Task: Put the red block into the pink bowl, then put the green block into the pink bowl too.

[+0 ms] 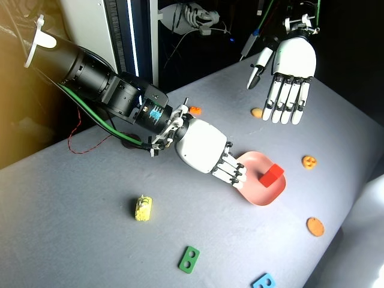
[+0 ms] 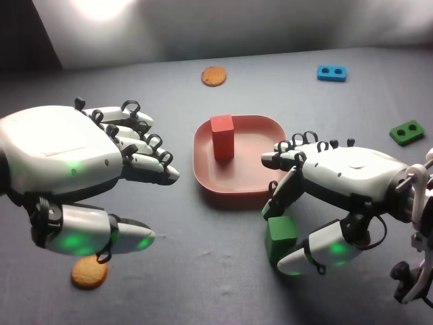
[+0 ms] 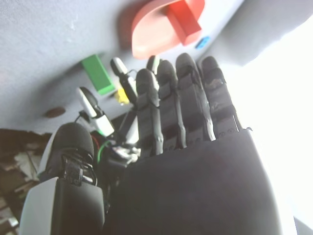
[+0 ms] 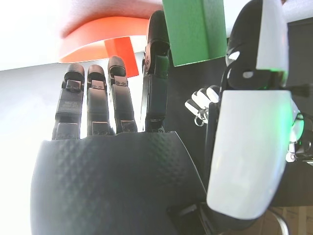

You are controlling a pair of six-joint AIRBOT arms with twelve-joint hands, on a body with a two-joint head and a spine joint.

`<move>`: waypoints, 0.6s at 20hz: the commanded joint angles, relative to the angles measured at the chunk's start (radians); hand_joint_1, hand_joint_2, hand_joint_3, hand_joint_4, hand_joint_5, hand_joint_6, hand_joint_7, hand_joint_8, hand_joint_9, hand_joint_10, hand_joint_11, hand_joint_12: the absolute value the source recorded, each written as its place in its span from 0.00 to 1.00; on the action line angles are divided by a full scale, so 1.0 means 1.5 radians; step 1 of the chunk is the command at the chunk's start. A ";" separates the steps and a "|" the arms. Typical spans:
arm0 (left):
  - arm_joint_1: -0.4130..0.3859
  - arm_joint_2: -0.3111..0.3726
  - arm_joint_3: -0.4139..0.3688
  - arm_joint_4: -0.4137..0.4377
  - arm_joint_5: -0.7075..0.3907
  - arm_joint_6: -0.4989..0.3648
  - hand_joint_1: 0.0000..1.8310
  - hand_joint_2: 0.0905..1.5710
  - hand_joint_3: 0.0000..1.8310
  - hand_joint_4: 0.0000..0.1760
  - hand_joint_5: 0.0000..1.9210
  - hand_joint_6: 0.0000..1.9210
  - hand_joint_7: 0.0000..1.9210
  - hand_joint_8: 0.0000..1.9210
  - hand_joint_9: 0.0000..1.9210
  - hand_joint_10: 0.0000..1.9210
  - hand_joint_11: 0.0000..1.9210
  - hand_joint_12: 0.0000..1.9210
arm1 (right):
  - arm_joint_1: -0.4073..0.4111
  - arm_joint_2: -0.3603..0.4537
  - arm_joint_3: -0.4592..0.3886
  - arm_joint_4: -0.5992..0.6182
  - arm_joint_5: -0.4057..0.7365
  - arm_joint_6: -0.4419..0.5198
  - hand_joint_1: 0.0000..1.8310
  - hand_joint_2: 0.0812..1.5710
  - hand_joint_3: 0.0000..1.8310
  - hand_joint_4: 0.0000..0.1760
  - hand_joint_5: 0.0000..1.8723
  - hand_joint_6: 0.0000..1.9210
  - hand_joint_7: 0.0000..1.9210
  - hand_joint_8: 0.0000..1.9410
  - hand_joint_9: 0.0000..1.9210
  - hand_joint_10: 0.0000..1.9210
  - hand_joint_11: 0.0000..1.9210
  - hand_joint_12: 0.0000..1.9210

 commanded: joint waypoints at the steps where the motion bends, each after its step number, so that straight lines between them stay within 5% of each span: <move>1: -0.008 0.006 0.003 -0.008 -0.056 -0.002 0.08 0.81 0.00 0.00 0.22 0.00 0.19 0.00 0.15 0.00 0.00 0.15 | 0.008 0.005 0.000 -0.017 0.055 0.004 0.53 0.49 0.00 0.22 0.52 0.02 0.09 0.01 0.00 0.00 0.00 0.00; 5: -0.008 0.006 0.003 -0.008 -0.056 -0.002 0.05 0.81 0.00 0.00 0.21 0.00 0.18 0.00 0.14 0.00 0.00 0.13 | 0.010 0.005 0.000 -0.017 0.055 0.004 0.54 0.48 0.00 0.03 0.51 0.01 0.09 0.00 0.00 0.00 0.00 0.00; 6: -0.008 0.006 0.003 -0.008 -0.056 -0.002 0.08 0.80 0.00 0.00 0.23 0.00 0.19 0.00 0.16 0.00 0.00 0.17 | 0.010 0.005 0.000 -0.017 0.054 0.004 0.55 0.49 0.00 0.12 0.51 0.01 0.08 0.00 0.00 0.00 0.00 0.00; 7: -0.008 0.006 0.003 -0.008 -0.056 -0.002 0.09 0.80 0.00 0.00 0.22 0.00 0.20 0.00 0.16 0.00 0.00 0.17 | 0.010 0.005 0.000 -0.017 0.054 0.004 0.56 0.49 0.00 0.31 0.53 0.02 0.08 0.00 0.00 0.00 0.00 0.00; 8: -0.008 0.006 0.003 -0.008 -0.056 -0.002 0.08 0.81 0.00 0.00 0.21 0.00 0.19 0.00 0.16 0.00 0.00 0.17 | 0.010 0.005 0.000 -0.017 0.054 0.004 0.60 0.58 0.01 0.83 0.65 0.19 0.12 0.00 0.00 0.00 0.00 0.00; 9: -0.008 0.006 0.002 -0.008 -0.056 -0.002 0.06 0.81 0.00 0.00 0.22 0.00 0.19 0.00 0.16 0.00 0.00 0.17 | 0.010 0.005 0.000 -0.017 0.054 0.004 0.61 0.61 0.00 0.60 0.66 0.27 0.14 0.00 0.00 0.00 0.00 0.00; 10: -0.008 0.006 0.002 -0.007 -0.056 -0.002 0.05 0.81 0.00 0.00 0.22 0.00 0.18 0.00 0.14 0.00 0.00 0.12 | 0.010 0.005 0.000 -0.017 0.054 0.004 0.61 0.62 0.00 0.69 0.66 0.30 0.17 0.01 0.00 0.00 0.00 0.00; 12: -0.008 0.006 0.002 -0.007 -0.056 -0.002 0.08 0.80 0.00 0.00 0.23 0.00 0.19 0.00 0.15 0.00 0.00 0.14 | 0.010 0.005 0.000 -0.018 0.054 0.004 0.61 0.63 0.00 0.56 0.64 0.33 0.19 0.01 0.01 0.01 0.00 0.00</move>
